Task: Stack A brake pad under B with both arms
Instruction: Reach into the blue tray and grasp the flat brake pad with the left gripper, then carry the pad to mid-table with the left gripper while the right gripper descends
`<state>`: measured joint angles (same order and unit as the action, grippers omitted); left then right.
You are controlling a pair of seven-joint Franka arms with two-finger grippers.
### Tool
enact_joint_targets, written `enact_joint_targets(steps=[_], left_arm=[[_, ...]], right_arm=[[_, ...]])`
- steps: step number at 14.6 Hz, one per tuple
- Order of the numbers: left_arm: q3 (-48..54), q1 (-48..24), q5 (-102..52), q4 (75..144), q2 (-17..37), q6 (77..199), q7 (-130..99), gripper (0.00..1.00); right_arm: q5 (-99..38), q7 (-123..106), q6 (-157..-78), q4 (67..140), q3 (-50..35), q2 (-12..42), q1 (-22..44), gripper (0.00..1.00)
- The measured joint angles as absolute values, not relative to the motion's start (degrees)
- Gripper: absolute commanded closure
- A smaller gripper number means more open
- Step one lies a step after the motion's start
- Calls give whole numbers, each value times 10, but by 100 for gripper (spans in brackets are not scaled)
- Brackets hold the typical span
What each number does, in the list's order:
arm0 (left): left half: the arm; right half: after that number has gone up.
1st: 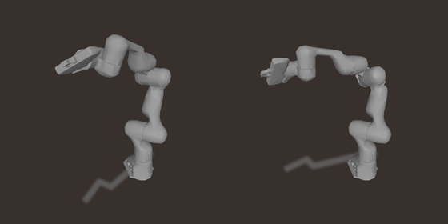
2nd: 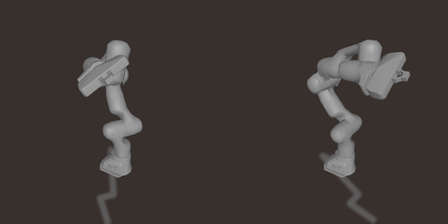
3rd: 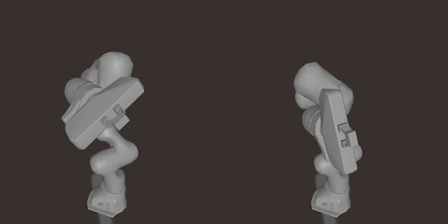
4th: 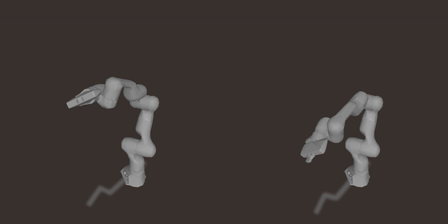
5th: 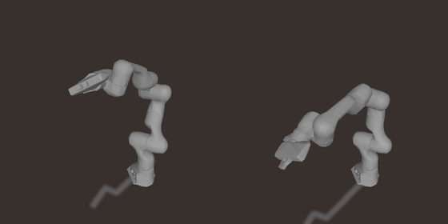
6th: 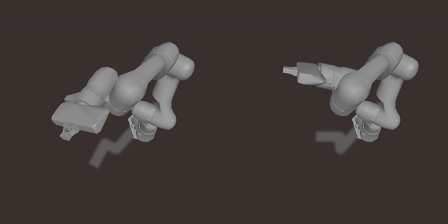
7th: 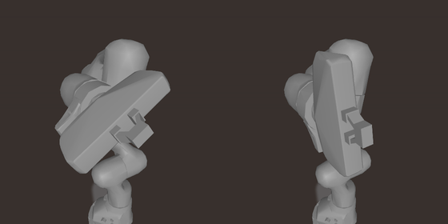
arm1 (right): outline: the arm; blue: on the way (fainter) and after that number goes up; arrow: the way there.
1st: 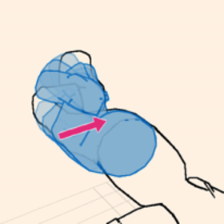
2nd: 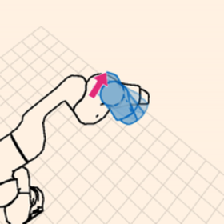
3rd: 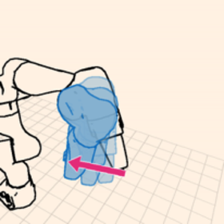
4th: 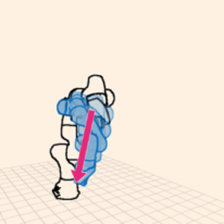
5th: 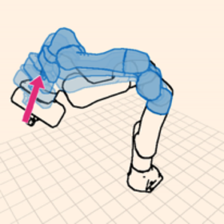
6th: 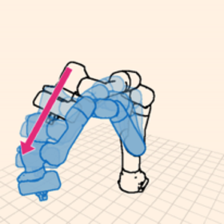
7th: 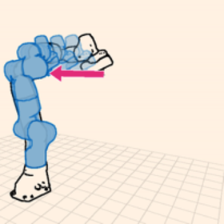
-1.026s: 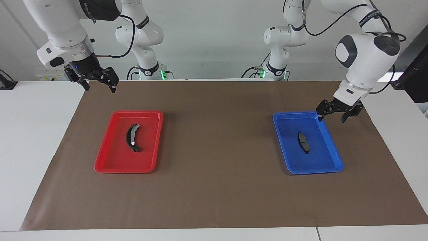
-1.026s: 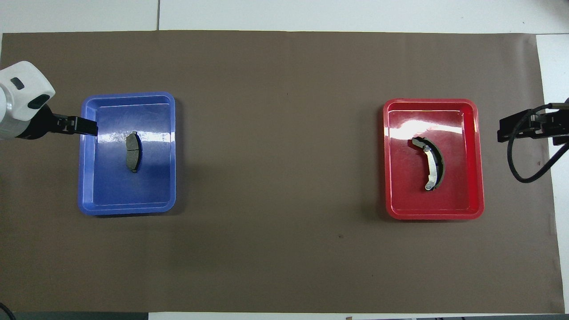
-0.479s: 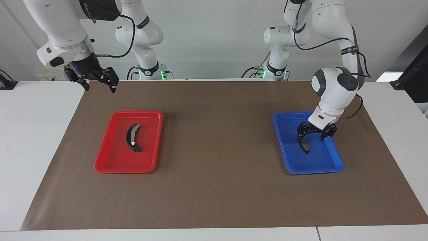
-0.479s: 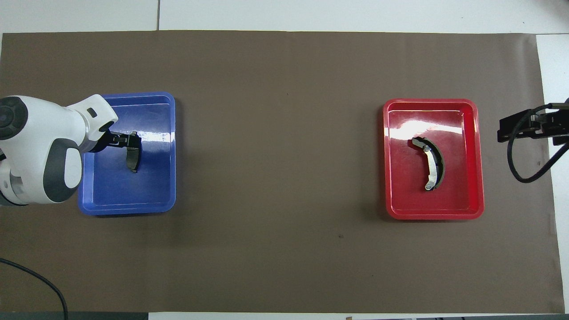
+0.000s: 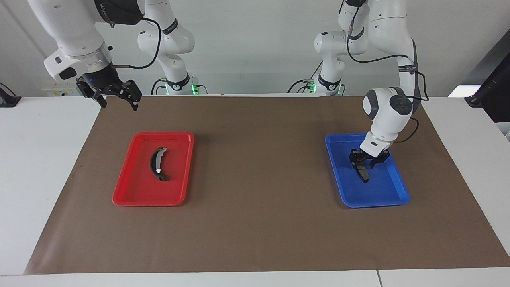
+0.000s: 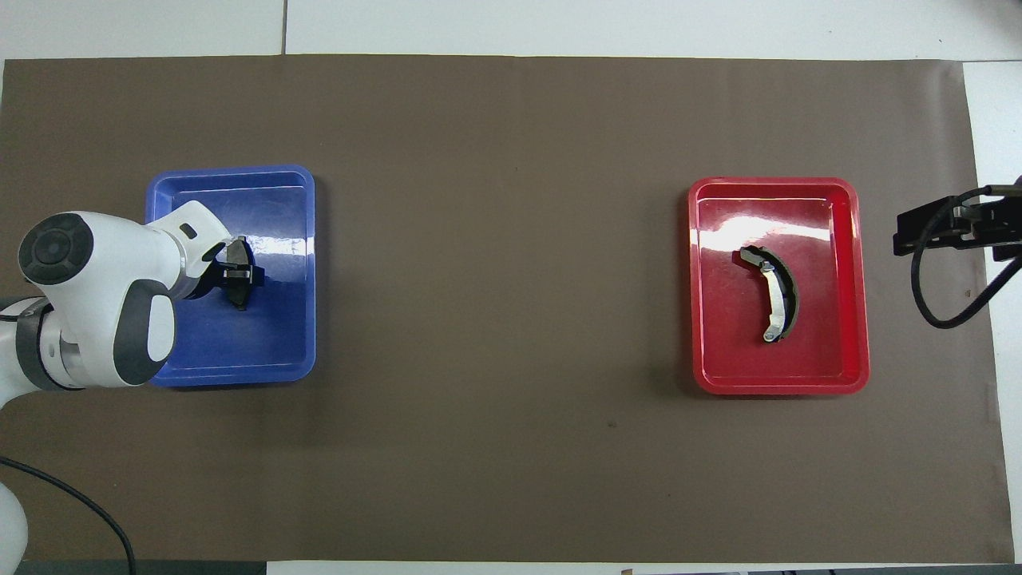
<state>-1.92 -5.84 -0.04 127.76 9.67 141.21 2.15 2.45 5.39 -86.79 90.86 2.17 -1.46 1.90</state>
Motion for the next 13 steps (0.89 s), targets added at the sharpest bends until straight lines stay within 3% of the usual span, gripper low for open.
enact_joint_targets(steps=[1,2,7,10,13], left_arm=[[-19,-58,0,1278,99,1412,21,70],[-19,-58,0,1278,100,1413,21,79],[-19,-59,-1,1265,97,1408,21,87],[-19,-67,-1,1212,89,1341,20,91],[-19,-105,-1,1154,79,1268,2,91]], right_arm=[[24,54,-868,909,22,-15,19,0],[24,54,-868,909,22,-15,19,0],[24,54,-868,909,22,-15,19,0],[24,54,-871,915,22,-15,19,0],[24,54,-934,969,22,-29,19,0]])
